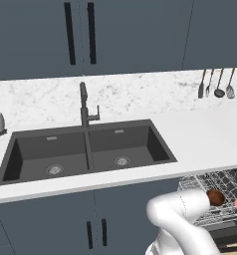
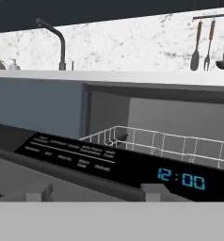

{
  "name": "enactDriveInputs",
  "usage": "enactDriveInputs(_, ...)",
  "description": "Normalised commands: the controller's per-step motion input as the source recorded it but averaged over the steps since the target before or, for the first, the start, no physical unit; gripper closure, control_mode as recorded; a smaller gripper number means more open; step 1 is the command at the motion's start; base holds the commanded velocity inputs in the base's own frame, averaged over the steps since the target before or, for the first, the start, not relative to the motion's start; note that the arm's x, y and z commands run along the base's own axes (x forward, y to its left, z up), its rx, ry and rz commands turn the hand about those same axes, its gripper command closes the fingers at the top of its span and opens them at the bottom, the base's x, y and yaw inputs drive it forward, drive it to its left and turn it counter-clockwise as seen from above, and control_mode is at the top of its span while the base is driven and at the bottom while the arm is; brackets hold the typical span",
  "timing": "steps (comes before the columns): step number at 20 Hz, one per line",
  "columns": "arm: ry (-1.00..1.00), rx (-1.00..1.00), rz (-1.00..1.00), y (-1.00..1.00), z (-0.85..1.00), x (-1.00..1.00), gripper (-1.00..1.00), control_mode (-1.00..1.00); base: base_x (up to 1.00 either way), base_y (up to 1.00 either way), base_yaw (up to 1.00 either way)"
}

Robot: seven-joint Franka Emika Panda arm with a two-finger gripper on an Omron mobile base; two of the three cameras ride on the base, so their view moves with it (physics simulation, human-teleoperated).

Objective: Pick up the cup and bowl from the counter, place them in the dishwasher, and close the dishwasher door.

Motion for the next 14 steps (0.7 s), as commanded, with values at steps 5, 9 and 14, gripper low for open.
enactDriveInputs(5, -0.10, 0.10, -0.07, -0.34, -0.18, -0.33, -1.00, -1.00, 0.00, 0.00, 0.00)
enactDriveInputs(9, -0.19, 0.11, -0.01, -0.19, -0.29, -0.45, -1.00, -1.00, 0.00, 0.00, 0.00)
enactDriveInputs(14, -0.14, 0.03, 0.00, -0.01, -0.48, -0.09, -1.00, -1.00, 0.00, 0.00, 0.00)
